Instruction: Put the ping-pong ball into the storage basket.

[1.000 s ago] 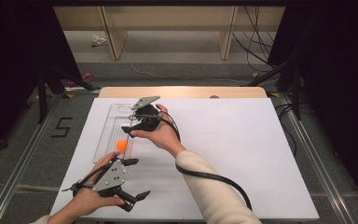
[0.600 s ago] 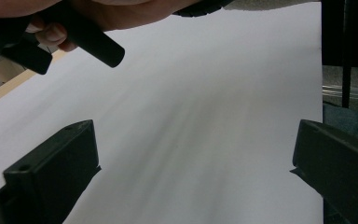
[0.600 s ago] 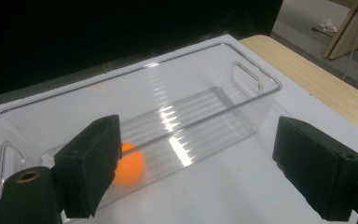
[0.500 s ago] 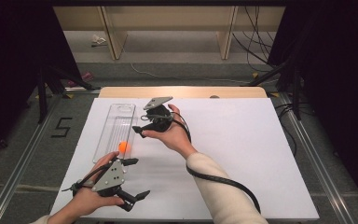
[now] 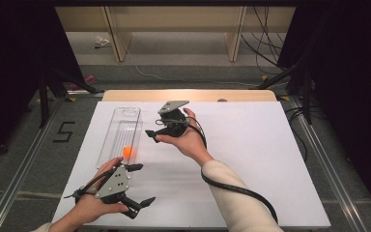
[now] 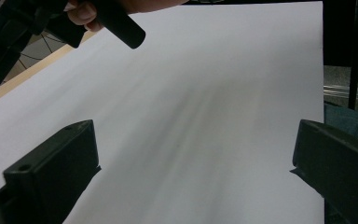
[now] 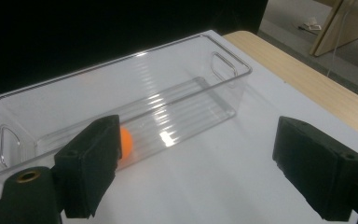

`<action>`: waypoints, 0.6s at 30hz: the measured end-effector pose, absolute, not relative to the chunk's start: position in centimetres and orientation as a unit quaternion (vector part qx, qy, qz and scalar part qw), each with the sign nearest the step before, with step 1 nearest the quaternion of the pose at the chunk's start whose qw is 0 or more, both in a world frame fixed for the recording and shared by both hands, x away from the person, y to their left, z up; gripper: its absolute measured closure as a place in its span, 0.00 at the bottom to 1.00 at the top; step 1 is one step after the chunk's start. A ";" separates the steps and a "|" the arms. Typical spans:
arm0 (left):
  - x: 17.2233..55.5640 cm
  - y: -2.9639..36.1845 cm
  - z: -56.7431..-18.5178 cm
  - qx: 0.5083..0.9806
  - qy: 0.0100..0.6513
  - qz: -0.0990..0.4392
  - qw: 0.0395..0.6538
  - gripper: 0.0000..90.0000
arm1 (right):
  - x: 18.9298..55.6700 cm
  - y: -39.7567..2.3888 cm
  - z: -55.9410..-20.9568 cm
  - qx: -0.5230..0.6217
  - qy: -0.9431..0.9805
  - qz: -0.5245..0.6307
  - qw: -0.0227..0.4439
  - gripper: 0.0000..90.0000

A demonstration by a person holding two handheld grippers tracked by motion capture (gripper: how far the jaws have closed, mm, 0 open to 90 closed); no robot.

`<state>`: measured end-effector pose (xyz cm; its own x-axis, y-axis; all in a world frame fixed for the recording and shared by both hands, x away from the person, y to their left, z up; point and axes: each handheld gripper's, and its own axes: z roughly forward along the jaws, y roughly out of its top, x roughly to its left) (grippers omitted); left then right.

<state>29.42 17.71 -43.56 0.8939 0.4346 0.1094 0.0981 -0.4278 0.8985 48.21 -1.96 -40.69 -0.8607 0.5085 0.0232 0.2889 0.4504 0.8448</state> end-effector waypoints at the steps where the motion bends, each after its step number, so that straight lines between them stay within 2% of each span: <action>1: 29.4 17.7 -43.6 0.829 0.161 0.165 0.510 0.00 | 48.2 -2.1 -40.7 0.237 0.844 0.467 0.117 0.18; 18: 29.5 17.8 -43.6 0.829 0.163 0.166 0.509 0.00 | 47.6 -5.0 -40.4 0.251 0.837 0.469 0.128 0.18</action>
